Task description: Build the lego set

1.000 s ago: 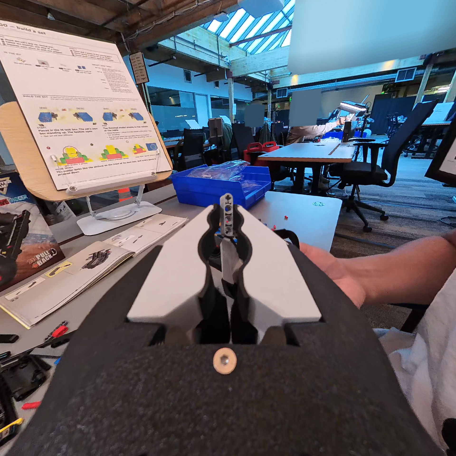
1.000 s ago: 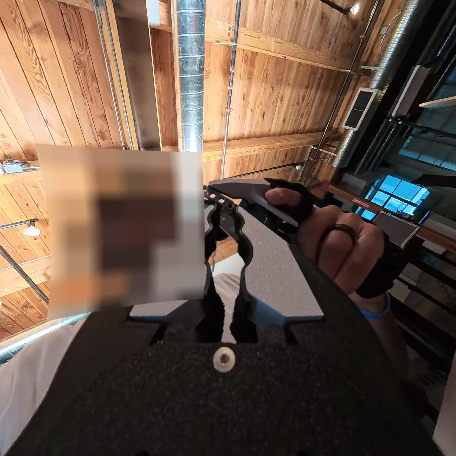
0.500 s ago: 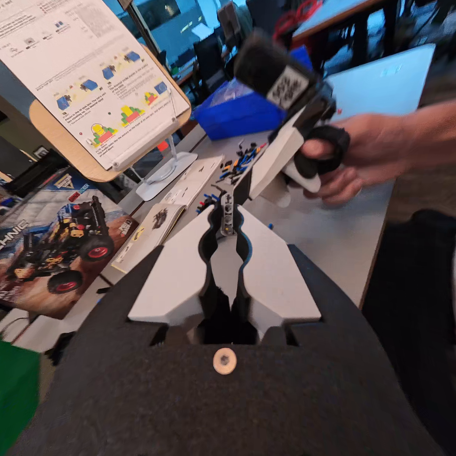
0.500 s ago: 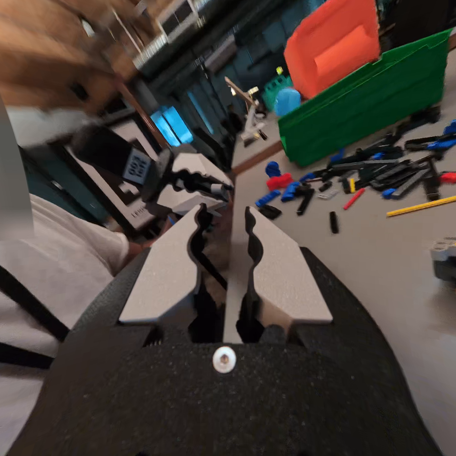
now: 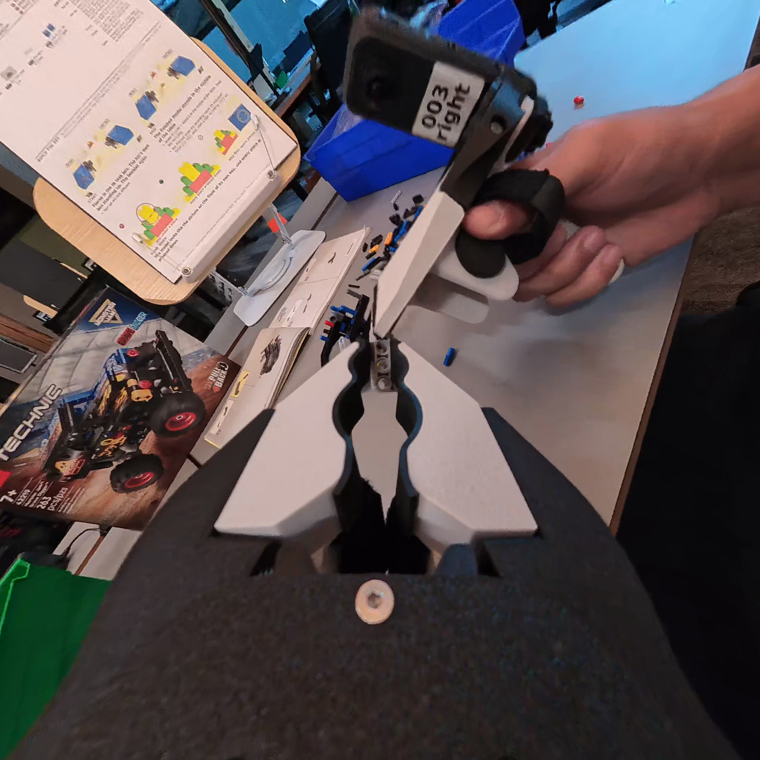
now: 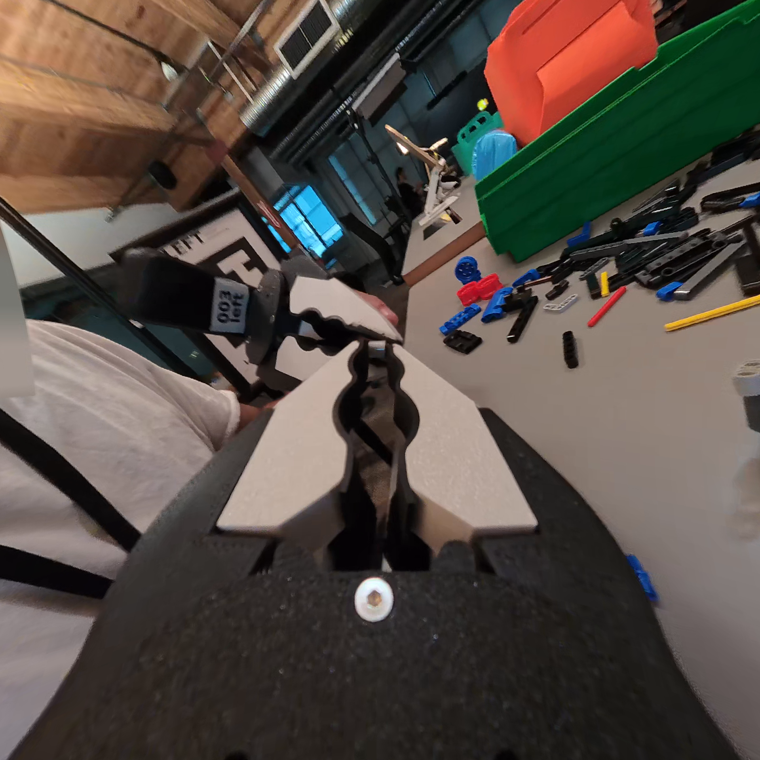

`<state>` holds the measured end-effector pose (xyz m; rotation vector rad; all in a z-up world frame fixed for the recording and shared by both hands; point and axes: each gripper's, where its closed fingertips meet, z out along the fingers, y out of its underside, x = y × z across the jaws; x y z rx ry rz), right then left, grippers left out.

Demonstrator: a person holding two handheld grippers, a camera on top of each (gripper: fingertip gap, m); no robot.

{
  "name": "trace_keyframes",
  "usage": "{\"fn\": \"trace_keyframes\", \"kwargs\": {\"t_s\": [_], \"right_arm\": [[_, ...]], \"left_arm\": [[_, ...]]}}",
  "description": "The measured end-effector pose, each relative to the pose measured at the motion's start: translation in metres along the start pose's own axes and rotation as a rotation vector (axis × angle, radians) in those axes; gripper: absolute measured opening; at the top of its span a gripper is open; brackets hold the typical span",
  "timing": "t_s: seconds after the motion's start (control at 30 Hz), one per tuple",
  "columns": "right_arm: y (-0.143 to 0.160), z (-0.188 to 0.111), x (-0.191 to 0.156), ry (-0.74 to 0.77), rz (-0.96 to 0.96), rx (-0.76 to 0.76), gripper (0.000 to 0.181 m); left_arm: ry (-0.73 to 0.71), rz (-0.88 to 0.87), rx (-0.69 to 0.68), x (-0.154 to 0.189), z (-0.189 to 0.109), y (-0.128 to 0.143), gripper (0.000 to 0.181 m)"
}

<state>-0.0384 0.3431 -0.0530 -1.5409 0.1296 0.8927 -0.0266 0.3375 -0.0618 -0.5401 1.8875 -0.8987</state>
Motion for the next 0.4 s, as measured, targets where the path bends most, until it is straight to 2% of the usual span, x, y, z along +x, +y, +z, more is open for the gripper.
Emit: {"fn": "trace_keyframes", "kwargs": {"t_s": [0.1, 0.23, 0.3, 0.4], "right_arm": [[-0.004, 0.0, -0.002, -0.06, 0.106, 0.046, 0.006], [-0.016, -0.009, 0.003, -0.131, 0.251, 0.154, 0.006], [-0.022, -0.013, 0.0, -0.209, 0.348, 0.216, 0.006], [-0.021, -0.009, -0.01, -0.339, 0.472, 0.228, 0.006]], "left_arm": [[0.014, -0.076, 0.073, -0.001, -0.004, -0.006, 0.01], [0.087, -0.234, 0.182, -0.002, -0.015, -0.013, 0.034], [0.075, -0.231, 0.192, -0.004, -0.014, -0.009, 0.036], [0.047, -0.162, 0.167, 0.001, -0.006, -0.002, 0.039]]}}
